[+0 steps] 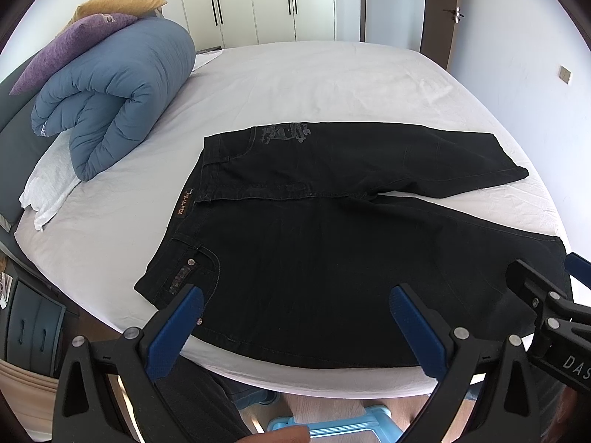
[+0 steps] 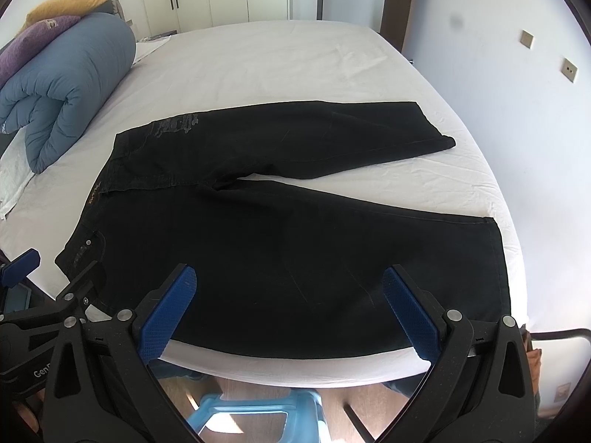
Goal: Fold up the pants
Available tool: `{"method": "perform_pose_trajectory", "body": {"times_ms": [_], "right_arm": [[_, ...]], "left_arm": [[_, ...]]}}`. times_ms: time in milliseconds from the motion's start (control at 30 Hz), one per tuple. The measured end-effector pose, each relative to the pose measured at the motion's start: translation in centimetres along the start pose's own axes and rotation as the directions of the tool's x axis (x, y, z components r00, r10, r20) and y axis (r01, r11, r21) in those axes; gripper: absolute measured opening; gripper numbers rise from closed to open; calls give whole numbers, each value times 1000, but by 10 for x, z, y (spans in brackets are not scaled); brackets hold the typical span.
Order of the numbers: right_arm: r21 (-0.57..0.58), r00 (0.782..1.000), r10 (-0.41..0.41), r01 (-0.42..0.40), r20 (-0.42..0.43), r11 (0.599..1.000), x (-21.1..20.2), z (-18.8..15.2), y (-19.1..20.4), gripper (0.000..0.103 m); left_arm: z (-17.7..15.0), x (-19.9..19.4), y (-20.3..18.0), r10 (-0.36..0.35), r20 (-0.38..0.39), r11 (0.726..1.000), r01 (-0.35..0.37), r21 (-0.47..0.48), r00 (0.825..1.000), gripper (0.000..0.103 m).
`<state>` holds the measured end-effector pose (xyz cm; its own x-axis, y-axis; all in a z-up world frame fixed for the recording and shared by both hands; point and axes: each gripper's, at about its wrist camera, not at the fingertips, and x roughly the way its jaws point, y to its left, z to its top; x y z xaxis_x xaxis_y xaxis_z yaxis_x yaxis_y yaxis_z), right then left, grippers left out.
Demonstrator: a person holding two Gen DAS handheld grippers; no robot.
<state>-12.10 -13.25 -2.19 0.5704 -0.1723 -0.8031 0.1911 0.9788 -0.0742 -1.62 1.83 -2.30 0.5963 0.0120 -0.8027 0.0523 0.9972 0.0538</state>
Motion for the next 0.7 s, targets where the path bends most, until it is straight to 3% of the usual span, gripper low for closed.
{"method": "perform_pose_trajectory", "body": {"times_ms": [133,400,467,600,700], "right_arm": [[-7,1000,16,-16,-4,1000,6,5,-3,103],[-88,990,114,-107,81,990,17,40,-17,103],[-126,984,158,-146,86,981,25,55,-21,103],[-171,968,240,-225,74,959,48,87,-30,103],[-226,957,284,-265,55,937,70,113,-33,103]], "left_arm": [[11,12,3,-4,-5,1000,4,-3,1000,103],[63,68,30,-149,-46,989,150,17,988,103],[82,81,33,-153,-1,987,153,58,988,103],[126,122,31,-142,-72,970,153,189,987,103],[168,152,39,-87,-12,960,87,265,996,103]]}}
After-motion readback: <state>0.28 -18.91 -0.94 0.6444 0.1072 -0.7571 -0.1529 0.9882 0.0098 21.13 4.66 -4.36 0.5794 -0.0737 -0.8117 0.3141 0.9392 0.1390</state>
